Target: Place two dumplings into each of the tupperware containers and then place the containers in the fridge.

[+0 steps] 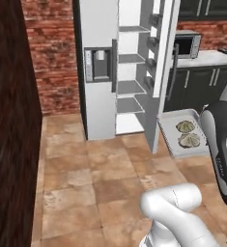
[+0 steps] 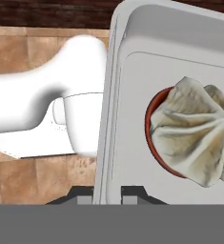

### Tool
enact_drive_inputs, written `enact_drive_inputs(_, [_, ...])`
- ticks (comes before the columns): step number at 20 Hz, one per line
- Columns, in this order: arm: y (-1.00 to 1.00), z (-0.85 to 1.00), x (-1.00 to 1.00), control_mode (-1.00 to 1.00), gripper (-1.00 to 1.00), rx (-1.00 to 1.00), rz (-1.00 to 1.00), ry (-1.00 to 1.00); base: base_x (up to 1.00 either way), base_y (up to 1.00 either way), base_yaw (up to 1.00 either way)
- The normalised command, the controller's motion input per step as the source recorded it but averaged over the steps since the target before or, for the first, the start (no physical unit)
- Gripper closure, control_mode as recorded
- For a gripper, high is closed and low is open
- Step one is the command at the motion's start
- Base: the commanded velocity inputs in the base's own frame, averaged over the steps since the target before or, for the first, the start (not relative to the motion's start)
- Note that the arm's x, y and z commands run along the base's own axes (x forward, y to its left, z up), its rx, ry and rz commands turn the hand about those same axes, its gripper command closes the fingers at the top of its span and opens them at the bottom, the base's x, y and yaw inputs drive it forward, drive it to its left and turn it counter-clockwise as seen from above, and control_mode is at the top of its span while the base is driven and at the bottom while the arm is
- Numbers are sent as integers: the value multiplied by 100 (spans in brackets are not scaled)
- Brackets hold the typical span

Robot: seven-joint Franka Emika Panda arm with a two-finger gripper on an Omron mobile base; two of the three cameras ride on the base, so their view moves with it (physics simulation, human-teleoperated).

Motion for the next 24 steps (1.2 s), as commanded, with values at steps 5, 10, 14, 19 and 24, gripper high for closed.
enact_drive_inputs(5, [0,0,0,100,100,0,0,0,100,0,-8])
enact_drive_inputs(10, [0,0,0,100,100,0,0,0,100,-3,-5])
enact_drive_inputs(14, [0,0,0,100,100,0,0,0,100,-5,-5])
enact_drive_inputs(19, [0,0,0,100,100,0,0,0,100,-24,-2])
enact_drive_inputs(24, [0,0,0,100,100,0,0,0,100,-55,-2])
